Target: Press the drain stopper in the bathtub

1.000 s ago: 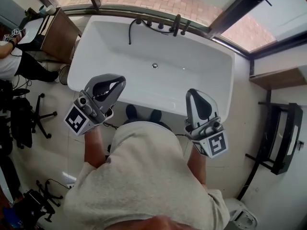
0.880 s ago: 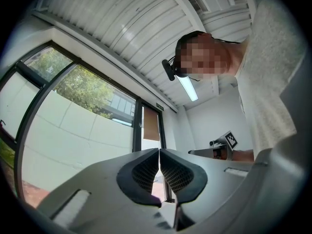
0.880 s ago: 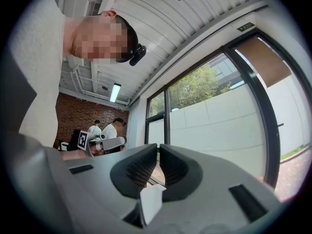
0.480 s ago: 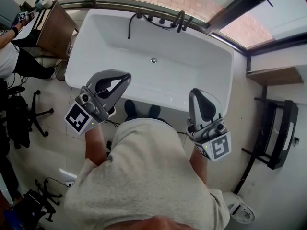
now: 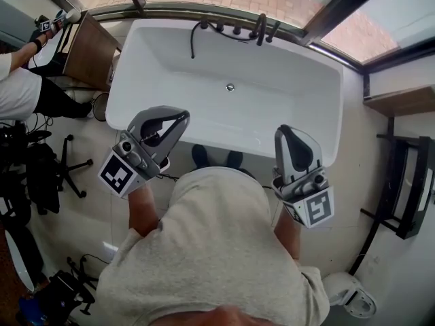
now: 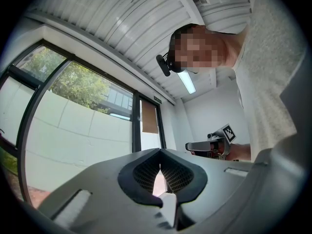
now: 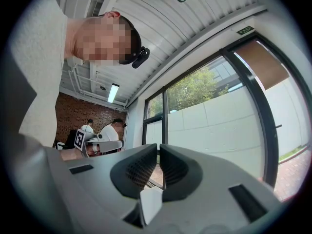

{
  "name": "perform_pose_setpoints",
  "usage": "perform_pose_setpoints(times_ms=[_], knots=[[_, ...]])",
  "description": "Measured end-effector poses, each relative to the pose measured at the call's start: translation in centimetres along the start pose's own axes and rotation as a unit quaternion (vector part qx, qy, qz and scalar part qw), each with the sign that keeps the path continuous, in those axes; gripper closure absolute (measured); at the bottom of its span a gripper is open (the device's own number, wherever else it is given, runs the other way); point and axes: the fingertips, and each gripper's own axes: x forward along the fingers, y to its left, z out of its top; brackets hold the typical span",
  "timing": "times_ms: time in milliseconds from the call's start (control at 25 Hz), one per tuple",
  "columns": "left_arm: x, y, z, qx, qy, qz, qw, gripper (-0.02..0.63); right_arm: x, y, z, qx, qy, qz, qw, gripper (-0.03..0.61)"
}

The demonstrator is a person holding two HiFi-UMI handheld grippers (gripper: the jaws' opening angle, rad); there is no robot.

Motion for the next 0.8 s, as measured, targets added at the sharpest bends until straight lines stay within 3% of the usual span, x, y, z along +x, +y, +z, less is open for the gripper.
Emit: perform_pose_setpoints(times_ms=[440,800], knots=[[2.4,-1.1,-0.7,-0.021,0.0,-0.029,0.9994,0.612,-1.3,-1.4,-1.3,0.01,0.013,-0.013,1.0,0.563],[3.6,-1.7,-1.1,-0.021,0.006,-0.036,0.9991,0.612,-1.1,-1.4,-1.3,0.005,0.018,0.007,1.0,0.563]])
